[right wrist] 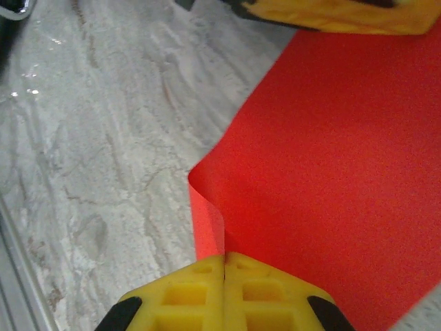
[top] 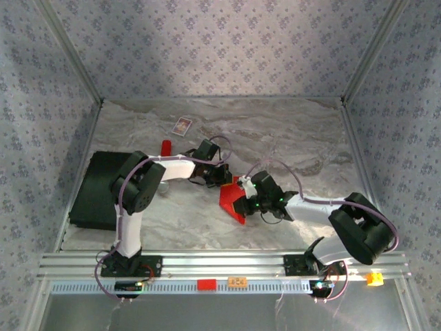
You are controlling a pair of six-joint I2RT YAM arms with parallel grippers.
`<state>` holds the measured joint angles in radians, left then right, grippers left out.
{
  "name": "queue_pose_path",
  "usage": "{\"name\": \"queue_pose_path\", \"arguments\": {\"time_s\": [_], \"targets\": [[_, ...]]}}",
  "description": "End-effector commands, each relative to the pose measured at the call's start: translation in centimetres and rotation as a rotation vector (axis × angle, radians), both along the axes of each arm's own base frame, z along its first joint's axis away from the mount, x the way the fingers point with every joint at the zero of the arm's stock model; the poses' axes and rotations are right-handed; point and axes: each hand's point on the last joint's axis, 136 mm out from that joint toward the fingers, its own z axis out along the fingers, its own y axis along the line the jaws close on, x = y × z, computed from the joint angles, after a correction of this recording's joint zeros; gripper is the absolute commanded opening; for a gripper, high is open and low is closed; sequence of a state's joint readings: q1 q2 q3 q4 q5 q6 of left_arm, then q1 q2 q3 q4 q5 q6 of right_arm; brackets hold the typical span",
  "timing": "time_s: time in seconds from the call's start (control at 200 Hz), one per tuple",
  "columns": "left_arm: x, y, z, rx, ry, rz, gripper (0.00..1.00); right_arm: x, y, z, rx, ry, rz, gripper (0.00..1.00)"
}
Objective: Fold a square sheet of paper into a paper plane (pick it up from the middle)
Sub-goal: Third fold the triangle at the center of the table.
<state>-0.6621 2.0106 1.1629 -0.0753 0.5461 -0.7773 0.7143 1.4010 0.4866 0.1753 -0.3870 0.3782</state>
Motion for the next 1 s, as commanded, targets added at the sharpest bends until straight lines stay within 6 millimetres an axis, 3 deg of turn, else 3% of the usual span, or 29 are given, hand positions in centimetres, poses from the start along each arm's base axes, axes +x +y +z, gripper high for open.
{"name": "queue_pose_path", "arguments": {"time_s": [0.0,0.405,0.994], "targets": [[-0.7,1.1,-1.9,0.076,0.026,0.001,0.04,0.4,-1.2,-0.6,-0.056,0.009,-0.06,0.0],[-0.7,1.2,-1.7,0.077,0.019,0.004,0.03,1.7,-2.9,-0.7,-0.15,0.008,-0.151,0.0],[-0.6,1.1,-1.6,0.073,0.016,0.009,0.03,2.4,-3.0,-0.9,-0.164,0.018,-0.157,0.0]]}}
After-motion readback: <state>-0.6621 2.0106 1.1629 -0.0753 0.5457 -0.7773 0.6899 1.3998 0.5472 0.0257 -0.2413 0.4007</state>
